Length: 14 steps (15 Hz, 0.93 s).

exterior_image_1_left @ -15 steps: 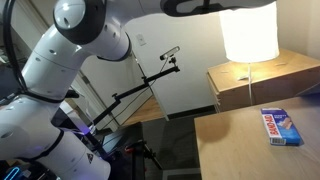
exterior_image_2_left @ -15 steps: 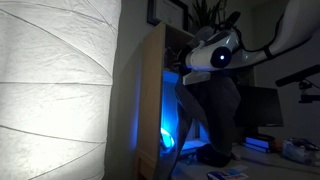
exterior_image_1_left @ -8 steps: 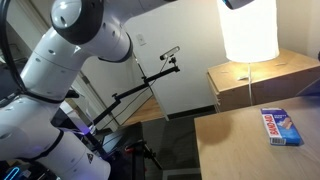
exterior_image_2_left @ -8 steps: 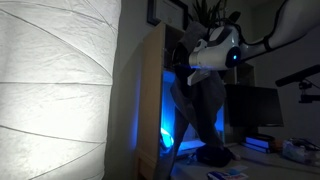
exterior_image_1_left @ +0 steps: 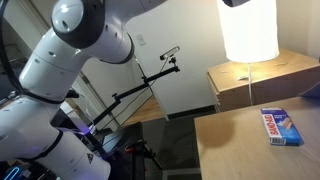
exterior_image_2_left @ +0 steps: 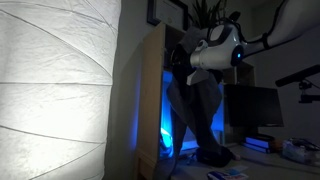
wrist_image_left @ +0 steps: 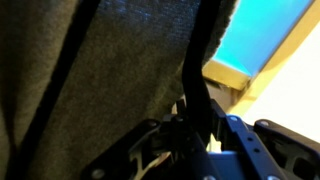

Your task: Hang the sweater with the hanger

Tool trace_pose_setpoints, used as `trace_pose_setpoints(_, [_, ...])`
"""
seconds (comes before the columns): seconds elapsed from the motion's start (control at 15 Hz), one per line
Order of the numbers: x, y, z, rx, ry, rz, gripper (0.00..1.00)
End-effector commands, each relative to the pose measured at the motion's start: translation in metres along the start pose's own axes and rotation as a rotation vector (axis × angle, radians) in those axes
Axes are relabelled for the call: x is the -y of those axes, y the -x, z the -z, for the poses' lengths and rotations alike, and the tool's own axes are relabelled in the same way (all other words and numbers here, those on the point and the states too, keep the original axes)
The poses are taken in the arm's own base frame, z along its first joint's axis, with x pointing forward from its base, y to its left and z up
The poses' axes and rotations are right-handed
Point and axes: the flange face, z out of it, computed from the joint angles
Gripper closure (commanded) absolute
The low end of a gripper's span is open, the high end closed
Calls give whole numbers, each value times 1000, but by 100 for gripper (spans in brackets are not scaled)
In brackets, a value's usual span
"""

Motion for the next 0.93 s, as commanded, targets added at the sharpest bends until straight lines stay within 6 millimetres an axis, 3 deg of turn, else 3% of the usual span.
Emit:
trace_pose_setpoints(0.0, [-19, -16, -2, -19, 11, -107, 93])
trace_pose_setpoints(0.53, [-45, 0, 13, 104, 126, -360, 93])
trace_pose_setpoints(0.6, [-33, 10, 1, 73, 78, -297, 74])
trace_pose_setpoints(0.87, [-39, 14, 8, 117, 102, -347, 74])
